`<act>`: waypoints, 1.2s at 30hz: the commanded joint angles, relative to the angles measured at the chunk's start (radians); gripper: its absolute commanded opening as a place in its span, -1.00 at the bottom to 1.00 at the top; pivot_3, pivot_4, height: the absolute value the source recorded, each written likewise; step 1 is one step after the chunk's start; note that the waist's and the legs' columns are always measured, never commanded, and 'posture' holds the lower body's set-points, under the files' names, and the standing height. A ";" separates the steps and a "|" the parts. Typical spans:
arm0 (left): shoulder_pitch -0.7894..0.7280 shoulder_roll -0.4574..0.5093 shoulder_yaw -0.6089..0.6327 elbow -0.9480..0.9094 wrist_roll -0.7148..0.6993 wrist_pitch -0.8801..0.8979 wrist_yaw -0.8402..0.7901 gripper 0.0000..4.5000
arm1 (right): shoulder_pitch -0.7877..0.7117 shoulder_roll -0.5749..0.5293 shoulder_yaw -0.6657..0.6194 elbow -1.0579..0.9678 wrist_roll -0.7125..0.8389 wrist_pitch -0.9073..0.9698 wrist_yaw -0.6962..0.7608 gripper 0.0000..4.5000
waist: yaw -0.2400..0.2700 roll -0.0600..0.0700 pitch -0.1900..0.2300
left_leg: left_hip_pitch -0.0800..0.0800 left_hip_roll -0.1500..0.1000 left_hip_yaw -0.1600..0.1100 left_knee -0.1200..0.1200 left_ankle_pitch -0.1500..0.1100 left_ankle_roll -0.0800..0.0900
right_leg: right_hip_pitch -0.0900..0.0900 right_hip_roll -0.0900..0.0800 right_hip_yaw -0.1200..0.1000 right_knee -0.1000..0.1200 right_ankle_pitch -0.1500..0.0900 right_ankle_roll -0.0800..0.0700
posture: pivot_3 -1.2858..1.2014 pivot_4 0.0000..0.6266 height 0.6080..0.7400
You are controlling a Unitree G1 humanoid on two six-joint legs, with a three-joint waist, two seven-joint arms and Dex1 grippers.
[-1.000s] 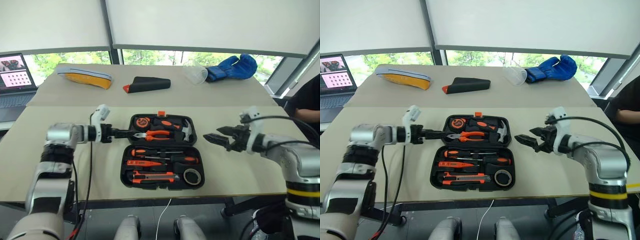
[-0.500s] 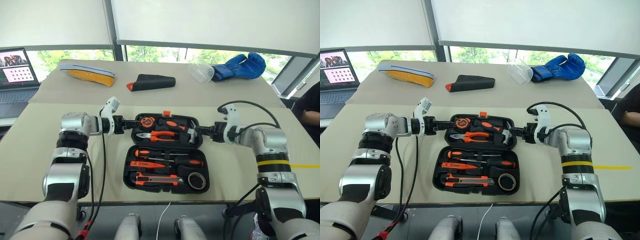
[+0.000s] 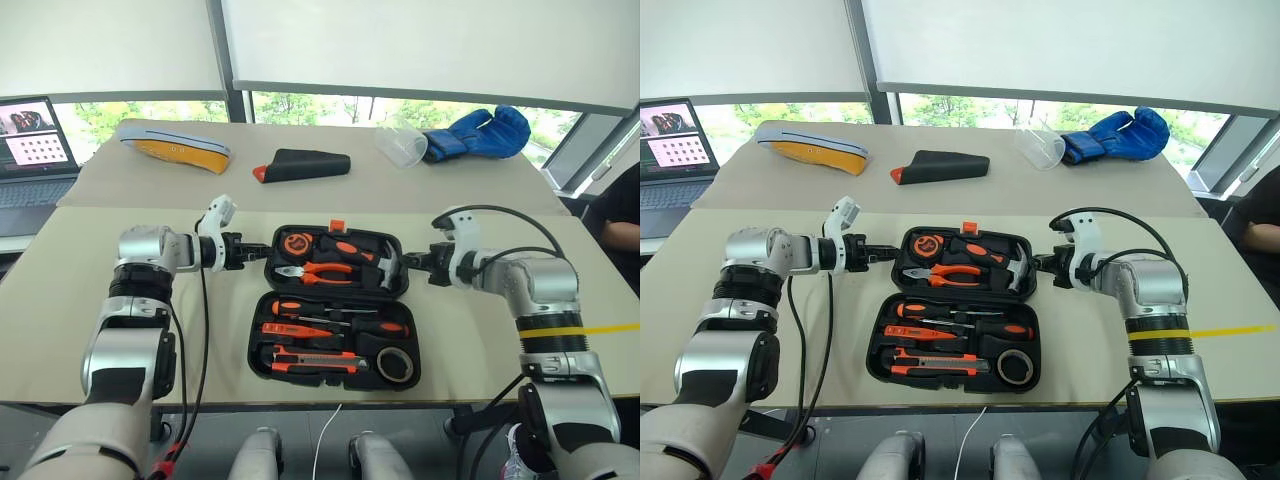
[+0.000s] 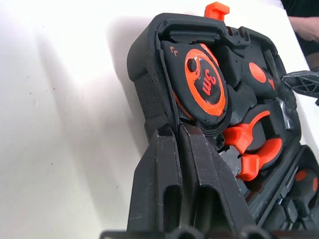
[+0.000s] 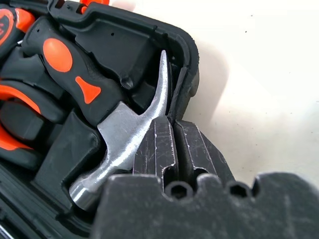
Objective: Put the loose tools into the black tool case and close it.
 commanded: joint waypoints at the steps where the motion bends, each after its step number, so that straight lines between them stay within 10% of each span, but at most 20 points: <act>1: 0.025 -0.031 -0.003 -0.087 -0.009 -0.126 -0.019 -1.00 | -0.015 0.011 0.006 -0.039 -0.031 -0.143 0.003 -0.99 | -0.001 0.000 0.000 | 0.000 0.000 0.000 0.000 0.000 0.000 | 0.000 0.000 0.000 0.000 0.000 0.000 | 0.03 -0.52 1.00; 11: 0.082 -0.108 0.022 -0.237 0.029 -0.593 0.057 -1.00 | -0.062 0.049 -0.002 -0.054 -0.195 -0.602 -0.107 -0.99 | 0.001 0.000 0.001 | -0.007 0.000 0.000 0.000 0.008 -0.004 | -0.007 0.000 0.000 -0.001 0.010 0.001 | 0.03 -0.52 1.00; 28: 0.465 -0.097 -0.039 -0.576 0.151 -0.885 0.177 -1.00 | 0.458 0.063 0.015 -0.238 -0.342 -1.076 -0.162 -0.99 | -0.003 0.001 -0.003 | 0.008 0.001 0.001 -0.005 0.007 -0.004 | 0.007 0.000 0.001 -0.006 0.007 0.001 | 0.03 -0.52 1.00; 36: 0.665 0.097 0.107 -0.917 -0.065 -0.523 0.100 0.16 | 0.802 -0.183 -0.241 -0.704 -0.008 -0.816 0.091 0.01 | -0.007 0.004 0.000 | 0.010 0.004 0.005 -0.009 0.007 -0.004 | 0.005 0.000 0.001 -0.008 0.005 -0.004 | 0.03 -0.52 1.00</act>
